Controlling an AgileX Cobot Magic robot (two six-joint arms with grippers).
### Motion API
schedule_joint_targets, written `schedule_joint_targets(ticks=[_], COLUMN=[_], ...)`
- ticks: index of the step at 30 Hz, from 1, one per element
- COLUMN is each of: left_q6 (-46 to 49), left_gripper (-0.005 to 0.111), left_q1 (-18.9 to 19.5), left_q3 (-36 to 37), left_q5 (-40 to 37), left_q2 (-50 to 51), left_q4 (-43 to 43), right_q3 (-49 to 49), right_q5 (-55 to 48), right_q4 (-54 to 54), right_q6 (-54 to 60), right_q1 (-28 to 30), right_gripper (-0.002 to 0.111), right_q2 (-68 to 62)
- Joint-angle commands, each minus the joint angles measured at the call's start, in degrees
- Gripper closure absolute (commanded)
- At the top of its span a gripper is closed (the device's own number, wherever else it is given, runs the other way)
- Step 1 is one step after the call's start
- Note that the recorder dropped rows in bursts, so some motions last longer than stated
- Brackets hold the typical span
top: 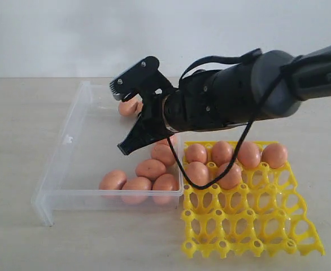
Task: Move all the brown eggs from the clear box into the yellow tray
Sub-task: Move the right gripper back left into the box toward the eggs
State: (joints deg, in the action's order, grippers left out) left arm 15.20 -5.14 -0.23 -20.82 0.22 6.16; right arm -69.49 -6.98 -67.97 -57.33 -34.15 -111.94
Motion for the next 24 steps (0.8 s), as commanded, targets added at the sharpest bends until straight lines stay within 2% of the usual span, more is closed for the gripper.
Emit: schedule_joint_targets(ticks=[1,3,4,13,24], left_q6=[-0.6,-0.6,-0.6,-0.6,-0.6], left_gripper=[0.103,0.103,0.103,0.103,0.103], left_q1=[0.2,0.2,0.2,0.2,0.2], left_q3=[0.2,0.2,0.2,0.2,0.2], left_q5=[0.2,0.2,0.2,0.2,0.2], left_q2=[-0.2,-0.2,-0.2,-0.2,-0.2], left_q4=[0.0,0.0,0.0,0.0,0.0], right_q3=[-6.0,-9.3,-11.1,-19.8,-22.7], right_q5=[-0.5,-1.6,-3.0,-7.6,-10.4], right_q4=[0.7,0.8,1.1,1.7,-0.3], right_q6=[-0.2,-1.0,-1.3,-2.4,-2.7], right_q1=[-0.2,-0.2,-0.2,-0.2,-0.1], right_gripper=[0.074,0.06,0.057,0.057,0.057], right_q2=[-3.8,-5.8,-7.0,-16.0,-21.3])
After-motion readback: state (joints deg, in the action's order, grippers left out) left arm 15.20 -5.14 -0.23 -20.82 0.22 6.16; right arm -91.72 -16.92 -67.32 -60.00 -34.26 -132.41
